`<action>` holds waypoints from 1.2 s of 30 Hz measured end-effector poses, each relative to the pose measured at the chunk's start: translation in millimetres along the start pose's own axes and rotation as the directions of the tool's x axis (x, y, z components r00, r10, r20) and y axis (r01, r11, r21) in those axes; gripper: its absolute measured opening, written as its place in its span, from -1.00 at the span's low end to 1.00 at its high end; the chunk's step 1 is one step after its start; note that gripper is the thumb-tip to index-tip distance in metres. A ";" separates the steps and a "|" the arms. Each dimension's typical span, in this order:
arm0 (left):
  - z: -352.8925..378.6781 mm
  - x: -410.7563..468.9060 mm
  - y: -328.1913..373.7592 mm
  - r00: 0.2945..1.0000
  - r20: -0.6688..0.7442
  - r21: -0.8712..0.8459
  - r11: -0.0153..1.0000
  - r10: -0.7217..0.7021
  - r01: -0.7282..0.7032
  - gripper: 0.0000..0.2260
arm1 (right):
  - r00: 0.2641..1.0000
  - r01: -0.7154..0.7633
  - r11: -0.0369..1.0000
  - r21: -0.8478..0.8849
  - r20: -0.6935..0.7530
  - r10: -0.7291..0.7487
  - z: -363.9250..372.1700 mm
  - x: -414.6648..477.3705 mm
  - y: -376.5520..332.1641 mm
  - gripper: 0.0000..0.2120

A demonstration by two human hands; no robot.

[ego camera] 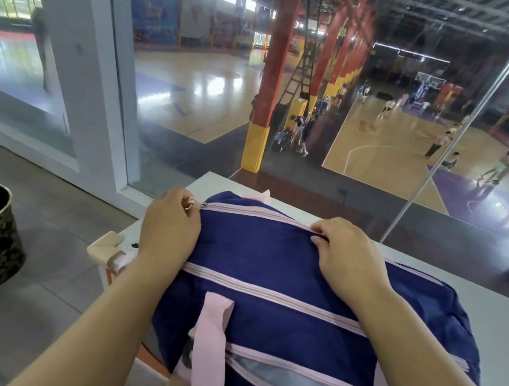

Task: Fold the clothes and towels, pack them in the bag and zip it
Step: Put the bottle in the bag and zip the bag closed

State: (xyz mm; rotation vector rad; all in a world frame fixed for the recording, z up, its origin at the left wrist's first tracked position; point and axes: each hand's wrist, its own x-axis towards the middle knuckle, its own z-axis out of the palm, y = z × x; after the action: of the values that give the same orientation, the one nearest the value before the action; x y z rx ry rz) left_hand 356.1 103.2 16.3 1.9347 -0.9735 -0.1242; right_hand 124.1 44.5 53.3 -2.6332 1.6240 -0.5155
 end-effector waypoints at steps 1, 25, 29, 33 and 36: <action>-0.6 -7.0 0.6 0.999 0.018 -0.008 1.000 0.026 -0.026 -0.78 | 1.000 0.021 1.000 0.014 -0.009 -0.021 -4.2 -7.5 5.8 -0.80; 110.1 -43.8 50.4 0.570 0.697 0.103 0.726 0.436 -0.680 -0.35 | 0.979 -0.197 0.969 -0.150 -0.088 0.185 23.4 -81.4 143.0 -0.55; 132.2 -42.8 70.3 0.582 0.673 0.067 0.745 0.458 -0.664 -0.43 | 0.965 -0.257 0.959 -0.120 -0.083 0.248 16.3 -70.3 159.4 -0.58; 127.6 -65.7 82.2 0.608 0.565 -0.007 0.740 0.558 -0.673 -0.66 | 0.951 -0.195 0.980 -0.026 -0.250 0.182 13.3 -82.4 167.3 -0.74; 120.3 -98.7 89.6 0.568 0.414 -0.128 0.663 0.712 -0.737 -0.82 | 0.946 -0.041 0.999 -0.032 -0.323 0.029 17.5 -103.6 165.4 -0.79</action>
State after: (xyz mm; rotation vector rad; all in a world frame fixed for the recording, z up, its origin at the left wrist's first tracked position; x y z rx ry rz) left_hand 182.9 63.5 -9.9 1.4113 -2.0420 -0.0409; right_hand -57.2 55.1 -20.5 -2.6514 1.7719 -0.9689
